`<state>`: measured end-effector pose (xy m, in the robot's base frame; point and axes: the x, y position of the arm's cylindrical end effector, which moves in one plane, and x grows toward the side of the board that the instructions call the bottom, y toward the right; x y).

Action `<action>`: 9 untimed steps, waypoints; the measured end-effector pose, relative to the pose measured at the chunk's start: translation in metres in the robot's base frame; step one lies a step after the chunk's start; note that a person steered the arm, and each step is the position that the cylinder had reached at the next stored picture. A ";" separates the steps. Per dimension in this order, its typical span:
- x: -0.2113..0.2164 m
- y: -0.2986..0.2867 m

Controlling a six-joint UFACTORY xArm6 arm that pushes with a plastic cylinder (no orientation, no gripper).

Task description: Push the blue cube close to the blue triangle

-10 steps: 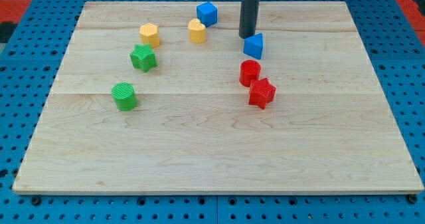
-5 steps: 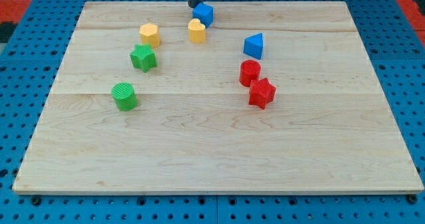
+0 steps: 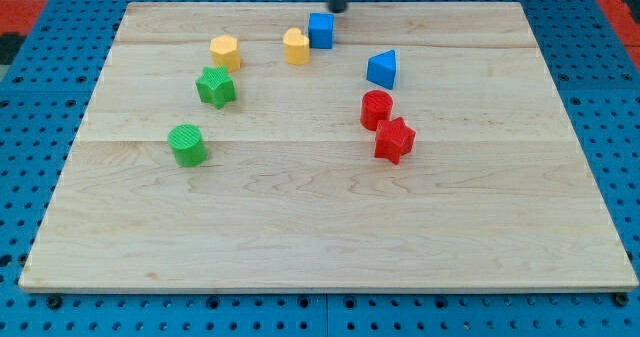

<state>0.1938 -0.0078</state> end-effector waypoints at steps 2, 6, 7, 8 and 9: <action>0.038 0.023; 0.016 -0.020; 0.046 -0.004; 0.073 0.030; 0.079 0.037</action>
